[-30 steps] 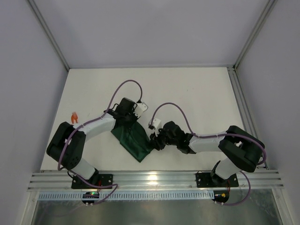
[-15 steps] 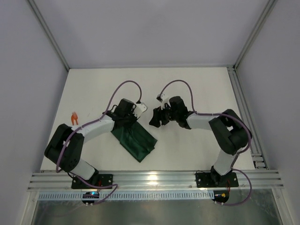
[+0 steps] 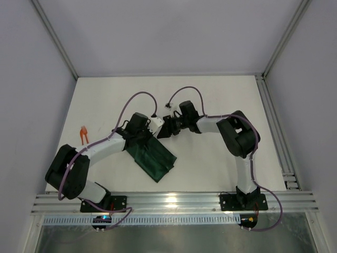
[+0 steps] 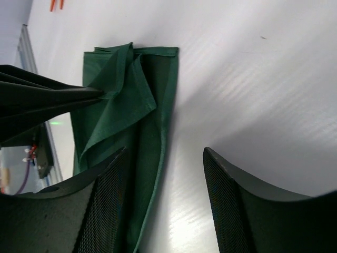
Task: Fold the napkin into a case and place the utensils inside
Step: Fold the 2/3-rectangle-folded napkin at the center of the board.
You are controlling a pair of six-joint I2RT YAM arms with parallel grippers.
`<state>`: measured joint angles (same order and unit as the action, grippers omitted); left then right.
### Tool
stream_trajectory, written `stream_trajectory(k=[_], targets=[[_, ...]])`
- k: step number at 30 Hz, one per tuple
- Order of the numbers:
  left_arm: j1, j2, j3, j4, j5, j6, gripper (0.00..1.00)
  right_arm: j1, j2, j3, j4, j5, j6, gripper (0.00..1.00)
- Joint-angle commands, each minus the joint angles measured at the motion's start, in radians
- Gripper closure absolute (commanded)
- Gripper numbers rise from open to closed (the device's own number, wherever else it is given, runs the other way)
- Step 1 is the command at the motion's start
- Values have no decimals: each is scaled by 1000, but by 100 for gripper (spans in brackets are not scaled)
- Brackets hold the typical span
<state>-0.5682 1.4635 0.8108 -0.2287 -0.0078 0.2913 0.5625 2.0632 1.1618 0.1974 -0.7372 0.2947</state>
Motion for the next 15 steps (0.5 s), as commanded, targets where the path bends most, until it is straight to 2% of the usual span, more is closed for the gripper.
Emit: stream_trajectory(k=[1, 15], targets=[[-2, -32, -13, 48, -1, -1, 100, 36, 92, -4, -32, -60, 81, 37], [-1, -58, -62, 77, 0, -4, 100, 93, 149, 15, 115, -116, 199, 39]])
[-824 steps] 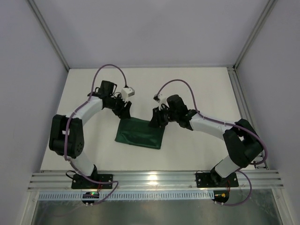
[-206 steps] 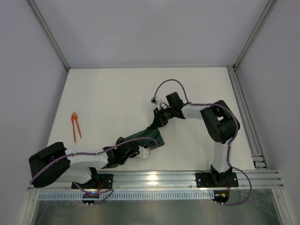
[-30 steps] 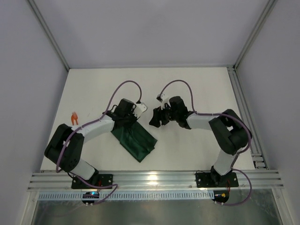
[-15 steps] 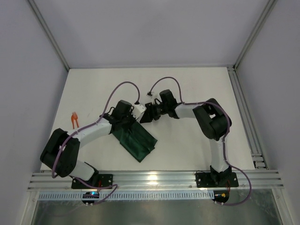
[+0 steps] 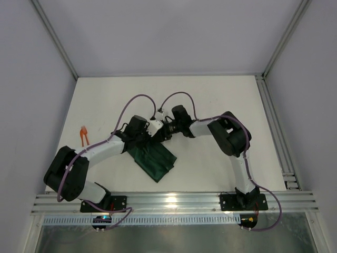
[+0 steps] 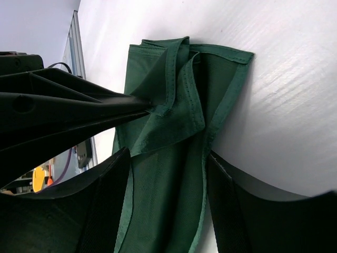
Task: Fold the napkin into a case and place the utensils inside
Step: Fold the 2/3-rectangle-folded napkin at the center of the board.
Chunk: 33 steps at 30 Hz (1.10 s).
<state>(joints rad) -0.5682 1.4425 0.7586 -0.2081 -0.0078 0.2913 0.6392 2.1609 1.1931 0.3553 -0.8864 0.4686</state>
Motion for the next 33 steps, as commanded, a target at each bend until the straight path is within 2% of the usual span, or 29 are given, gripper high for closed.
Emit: stream_trajectory(k=[1, 11, 16, 17, 21, 25, 29, 31, 33], targets=[[-1, -42, -11, 58, 0, -4, 100, 16, 47, -20, -41, 38, 27, 39], [27, -56, -13, 68, 55, -34, 99, 42, 19, -44, -9, 49, 37, 40], [27, -41, -4, 69, 78, -46, 83, 65, 22, -73, 105, 66, 105, 40], [30, -42, 1, 65, 77, -47, 77, 66, 17, -91, 141, 85, 131, 40], [47, -66, 10, 44, 78, -44, 65, 68, -10, -107, 165, 161, 142, 41], [112, -132, 21, -2, 101, -37, 59, 71, -19, -101, 166, 198, 137, 40], [188, -220, 30, -98, 143, -11, 45, 79, -27, -101, 154, 214, 127, 41], [217, -228, 47, -175, 123, 5, 46, 86, -29, -98, 151, 219, 117, 41], [238, -237, 41, -201, 79, 19, 55, 89, -33, -95, 151, 225, 117, 41]])
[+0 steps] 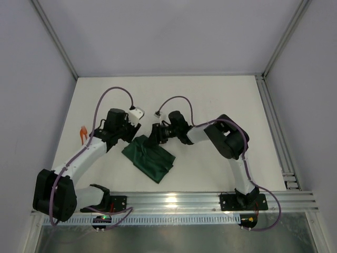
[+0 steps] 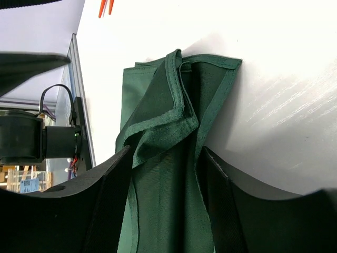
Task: Fold the napkin into a case and place the utensils inside
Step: Fold the 2/3-rectangle-folded napkin at the center of the board.
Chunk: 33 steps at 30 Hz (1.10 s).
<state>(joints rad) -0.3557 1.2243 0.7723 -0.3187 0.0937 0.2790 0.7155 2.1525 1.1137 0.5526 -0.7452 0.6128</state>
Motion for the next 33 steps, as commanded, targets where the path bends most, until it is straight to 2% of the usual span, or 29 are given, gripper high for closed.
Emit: stream_trajectory(k=[1, 2, 7, 13, 17, 22, 24, 25, 26, 28, 32, 33], targets=[[32, -19, 15, -120, -32, 34, 58, 16, -26, -15, -46, 87, -27, 42], [37, -11, 12, -143, -38, 49, 63, 18, -31, -14, -45, 87, -27, 42], [83, 98, 19, -290, -20, 97, 64, 32, -45, 0, -69, 104, -30, 46], [98, 161, 16, -301, 27, 140, 57, 65, -82, 3, -114, 179, -38, 51], [98, 190, 2, -289, 51, 155, 58, 88, -106, 5, -122, 214, -30, 52], [98, 254, 15, -278, 72, 167, 78, 117, -148, -11, -122, 247, -27, 56], [98, 276, 19, -273, 81, 175, 82, 127, -158, -12, -122, 265, -27, 61], [96, 282, 22, -270, 89, 175, 87, 133, -158, -12, -123, 271, -27, 64], [98, 294, 25, -270, 95, 181, 90, 134, -158, -14, -125, 277, -25, 71], [98, 302, 30, -272, 110, 181, 98, 136, -160, -14, -134, 299, -27, 73], [98, 294, 28, -269, 139, 186, 100, 140, -175, -5, -166, 325, -38, 73], [96, 294, 28, -267, 143, 186, 100, 142, -178, -3, -172, 329, -39, 70]])
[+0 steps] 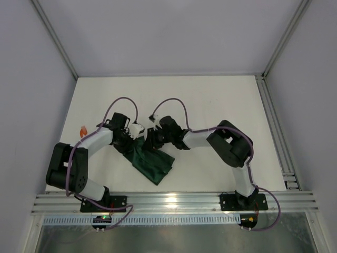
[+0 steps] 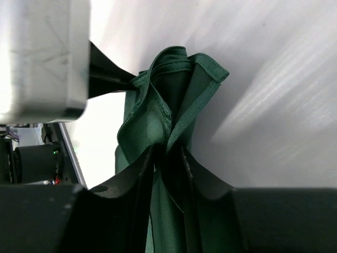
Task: Fold the napkin into a case and place the utensils inside
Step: Fold the 2/3-rectangle-folded napkin at the center of the board.
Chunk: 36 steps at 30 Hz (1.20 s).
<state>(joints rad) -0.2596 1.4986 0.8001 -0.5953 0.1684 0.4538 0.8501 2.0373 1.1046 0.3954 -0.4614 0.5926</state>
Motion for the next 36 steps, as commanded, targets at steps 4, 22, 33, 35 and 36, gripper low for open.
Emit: stream_trajectory(k=[4, 22, 33, 35, 36], targets=[[2, 22, 1, 20, 72, 6, 100, 20, -98, 6, -27, 96, -33, 62], [22, 45, 11, 34, 69, 9, 100, 14, -86, 18, -10, 133, -42, 66], [22, 66, 42, 25, 106, -1, 100, 43, -95, 18, -19, 165, 1, 81], [22, 68, 47, 22, 112, -6, 100, 49, -106, 27, -38, 196, -7, 81], [22, 69, 50, 19, 112, -6, 100, 58, -111, 41, -73, 211, -11, 81]])
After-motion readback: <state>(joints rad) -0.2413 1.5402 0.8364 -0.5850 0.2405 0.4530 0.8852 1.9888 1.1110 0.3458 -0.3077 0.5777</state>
